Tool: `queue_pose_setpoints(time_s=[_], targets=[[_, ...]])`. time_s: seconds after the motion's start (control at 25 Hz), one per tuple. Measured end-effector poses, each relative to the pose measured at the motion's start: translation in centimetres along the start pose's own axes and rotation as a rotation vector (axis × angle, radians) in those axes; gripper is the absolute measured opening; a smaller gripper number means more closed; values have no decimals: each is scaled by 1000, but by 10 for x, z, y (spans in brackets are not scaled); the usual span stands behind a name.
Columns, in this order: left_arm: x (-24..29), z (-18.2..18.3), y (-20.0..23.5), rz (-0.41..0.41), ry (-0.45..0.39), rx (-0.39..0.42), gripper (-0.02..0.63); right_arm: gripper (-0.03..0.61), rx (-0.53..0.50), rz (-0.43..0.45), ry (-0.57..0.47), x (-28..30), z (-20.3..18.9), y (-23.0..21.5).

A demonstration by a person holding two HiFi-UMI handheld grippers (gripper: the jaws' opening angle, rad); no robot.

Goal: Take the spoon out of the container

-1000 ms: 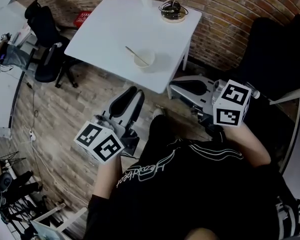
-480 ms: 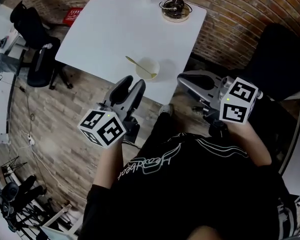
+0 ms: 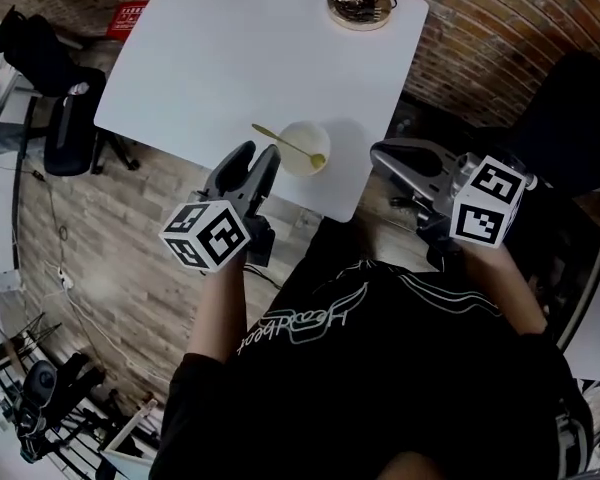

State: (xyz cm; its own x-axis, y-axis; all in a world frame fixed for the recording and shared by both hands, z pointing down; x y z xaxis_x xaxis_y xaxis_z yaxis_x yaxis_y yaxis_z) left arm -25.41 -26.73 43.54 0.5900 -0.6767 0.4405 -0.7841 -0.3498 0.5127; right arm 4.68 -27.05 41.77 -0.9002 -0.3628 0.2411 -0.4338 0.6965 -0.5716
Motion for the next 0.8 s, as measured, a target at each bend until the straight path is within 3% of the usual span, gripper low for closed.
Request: queue_pose_setpoints(time_s=[0.28,0.48,0.8], targets=[[29,-1,34,12,38,-41,178,-3,68,-35,29,12,-11,-24],[43,3,34,-1,63,11,171,-2,79,-49,59,15,-15,-26],[48,0,33,14,78,19,56,-3,64,-86,92,15,-23,-32]])
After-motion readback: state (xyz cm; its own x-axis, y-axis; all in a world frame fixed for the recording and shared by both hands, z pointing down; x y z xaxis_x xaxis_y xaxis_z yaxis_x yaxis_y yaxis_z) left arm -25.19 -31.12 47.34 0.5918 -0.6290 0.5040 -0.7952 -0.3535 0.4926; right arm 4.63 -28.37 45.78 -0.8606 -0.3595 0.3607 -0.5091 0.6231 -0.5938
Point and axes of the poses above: the fingertips, and each gripper's own axes: x forward along the fingers, y to its left, z out of its top, the point moved 10 cm from there along -x, backward along the fingers, and after that the axes turned 3 degrees about y, right-handed, at the moved point
